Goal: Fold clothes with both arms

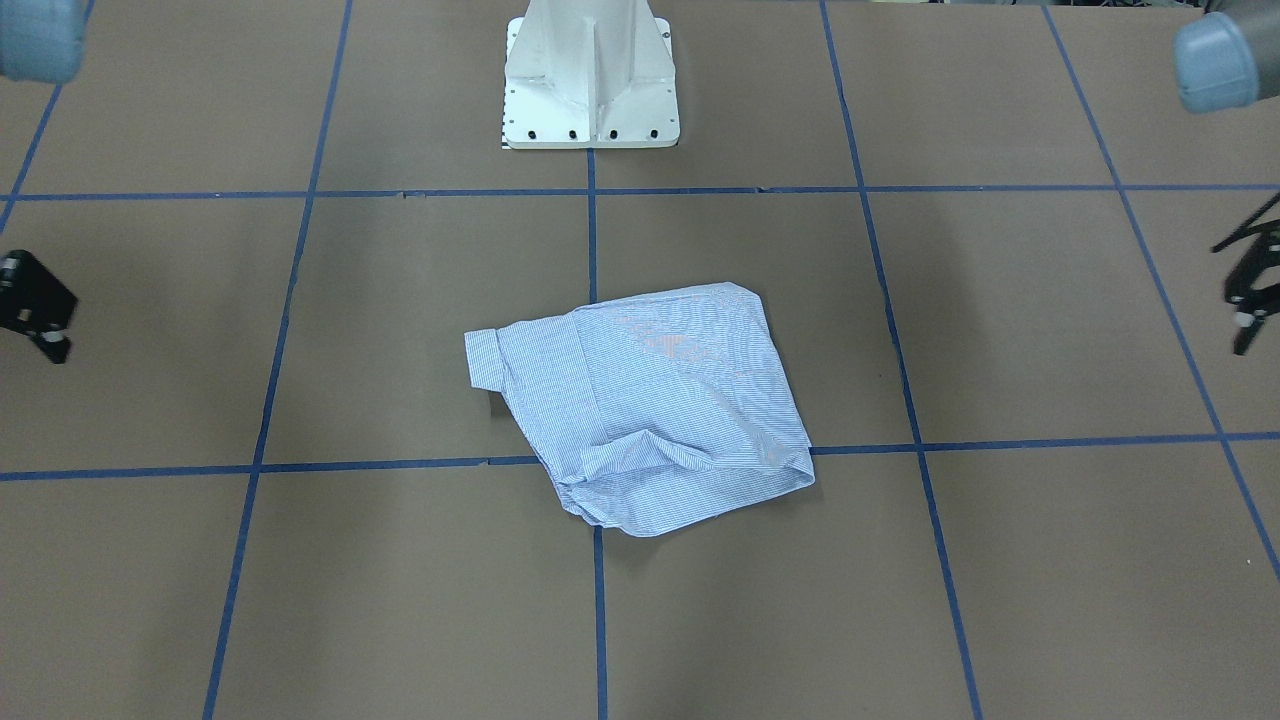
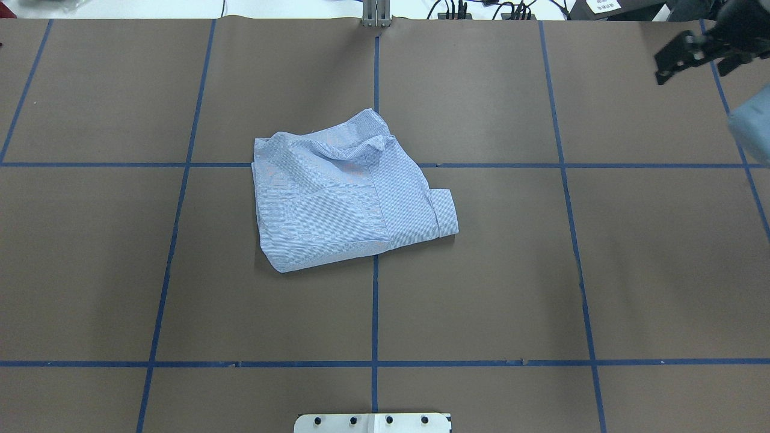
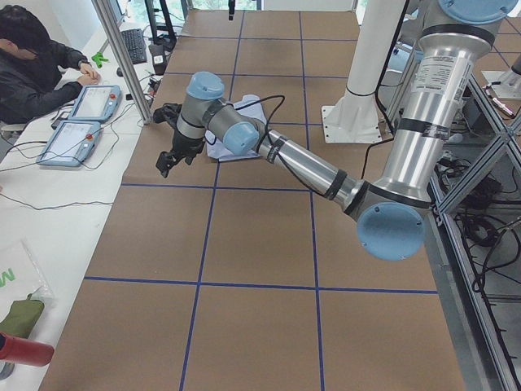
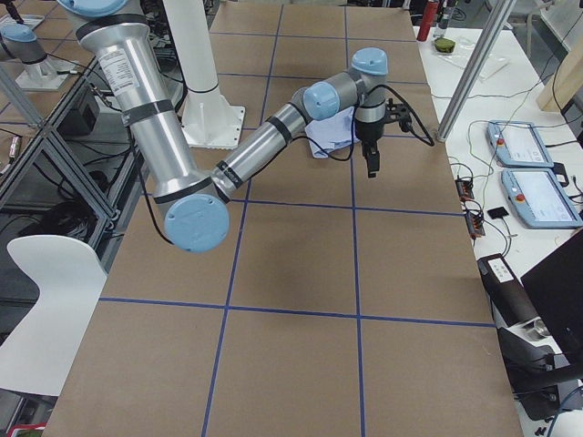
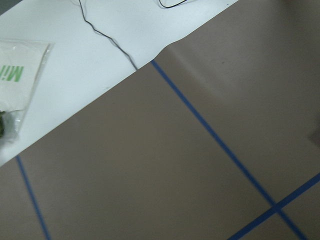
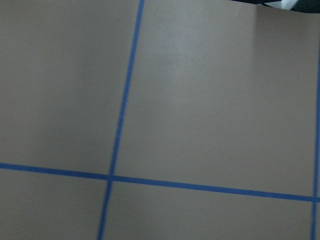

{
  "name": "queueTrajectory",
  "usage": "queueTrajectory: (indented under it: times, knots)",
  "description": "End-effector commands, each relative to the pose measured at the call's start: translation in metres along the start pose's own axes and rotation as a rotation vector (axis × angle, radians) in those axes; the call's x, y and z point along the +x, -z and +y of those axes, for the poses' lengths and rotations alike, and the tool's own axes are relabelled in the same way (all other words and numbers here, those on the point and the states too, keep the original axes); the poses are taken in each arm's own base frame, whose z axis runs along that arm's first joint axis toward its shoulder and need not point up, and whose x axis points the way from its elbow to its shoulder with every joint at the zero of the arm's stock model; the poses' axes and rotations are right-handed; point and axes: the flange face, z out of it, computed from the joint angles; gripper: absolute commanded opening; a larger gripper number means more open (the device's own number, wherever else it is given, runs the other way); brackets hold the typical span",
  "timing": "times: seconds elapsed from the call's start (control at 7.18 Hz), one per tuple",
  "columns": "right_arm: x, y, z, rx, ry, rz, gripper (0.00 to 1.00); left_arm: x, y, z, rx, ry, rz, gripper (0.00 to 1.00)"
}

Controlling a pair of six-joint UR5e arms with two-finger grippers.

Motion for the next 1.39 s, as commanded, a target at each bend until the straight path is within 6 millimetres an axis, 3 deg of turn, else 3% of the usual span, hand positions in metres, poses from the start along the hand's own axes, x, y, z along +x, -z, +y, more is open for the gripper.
queueTrajectory:
  times: [0.0, 0.14, 0.28, 0.42, 0.56, 0.7, 0.84, 1.11, 1.25]
  knots:
    - [0.161, -0.007, 0.093, -0.071, 0.113, -0.017, 1.00, -0.068, 0.020, 0.071, -0.074, 0.037, -0.010, 1.00]
    - [0.223, -0.026, 0.166, -0.105, 0.113, -0.061, 1.00, -0.079, 0.016, 0.119, -0.093, 0.118, 0.041, 1.00]
    - [0.252, -0.038, 0.216, -0.093, 0.066, -0.078, 1.00, -0.082, -0.007, 0.170, -0.165, 0.223, 0.057, 1.00]
    - [0.264, -0.053, 0.237, -0.101, 0.008, -0.073, 1.00, -0.097, -0.038, 0.195, -0.203, 0.328, 0.054, 1.00]
    - [0.265, -0.052, 0.233, -0.094, -0.093, -0.061, 1.00, -0.102, -0.048, 0.208, -0.172, 0.328, 0.084, 1.00]
    - [0.261, -0.048, 0.226, -0.049, -0.136, -0.049, 1.00, -0.093, -0.068, 0.256, -0.200, 0.376, 0.184, 1.00]
    - [0.265, -0.053, 0.227, -0.051, -0.171, -0.054, 1.00, -0.077, -0.066, 0.288, -0.205, 0.387, 0.240, 1.00]
    - [0.274, -0.064, 0.229, -0.070, -0.166, -0.048, 1.00, -0.079, -0.078, 0.303, -0.248, 0.415, 0.248, 1.00]
    - [0.274, -0.064, 0.230, -0.070, -0.168, -0.052, 1.00, -0.082, -0.090, 0.329, -0.282, 0.437, 0.264, 1.00]
